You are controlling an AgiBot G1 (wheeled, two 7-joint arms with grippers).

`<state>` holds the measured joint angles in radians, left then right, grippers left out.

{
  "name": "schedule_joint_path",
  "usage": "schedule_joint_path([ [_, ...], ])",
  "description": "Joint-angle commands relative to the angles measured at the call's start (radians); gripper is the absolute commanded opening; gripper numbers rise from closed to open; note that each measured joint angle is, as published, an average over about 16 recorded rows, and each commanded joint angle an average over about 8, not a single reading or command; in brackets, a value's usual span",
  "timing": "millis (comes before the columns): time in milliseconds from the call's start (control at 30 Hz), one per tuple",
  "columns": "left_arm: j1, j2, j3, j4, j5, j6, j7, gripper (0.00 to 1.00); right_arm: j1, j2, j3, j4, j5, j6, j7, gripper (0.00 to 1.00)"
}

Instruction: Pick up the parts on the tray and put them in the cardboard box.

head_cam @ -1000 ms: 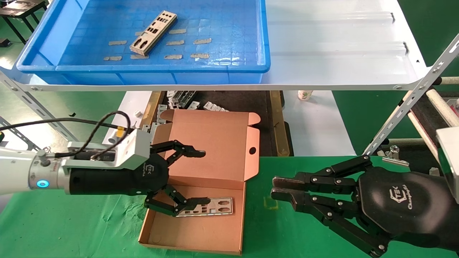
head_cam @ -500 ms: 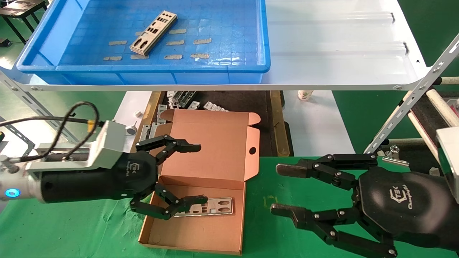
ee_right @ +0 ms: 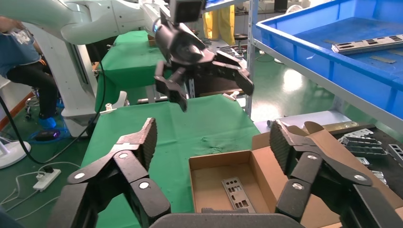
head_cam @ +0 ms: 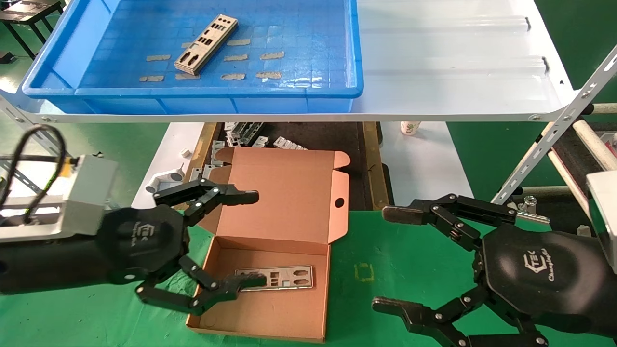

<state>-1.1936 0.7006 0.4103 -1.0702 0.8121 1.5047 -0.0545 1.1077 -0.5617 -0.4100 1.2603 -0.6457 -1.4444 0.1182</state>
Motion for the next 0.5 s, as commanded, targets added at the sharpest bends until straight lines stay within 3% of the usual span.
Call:
schedule_joint_path([
  [33,0.018,-0.014,-0.020,-0.033,-0.013,-0.001,-0.021,1.00,0.000,0.000,0.000,0.000,0.000,0.000,0.000,1.00],
  [500,0.129,-0.096,-0.142,-0.235,-0.089,-0.009,-0.140,1.00,0.000,0.000,0.000,0.000,0.000,0.000,0.000,1.00],
])
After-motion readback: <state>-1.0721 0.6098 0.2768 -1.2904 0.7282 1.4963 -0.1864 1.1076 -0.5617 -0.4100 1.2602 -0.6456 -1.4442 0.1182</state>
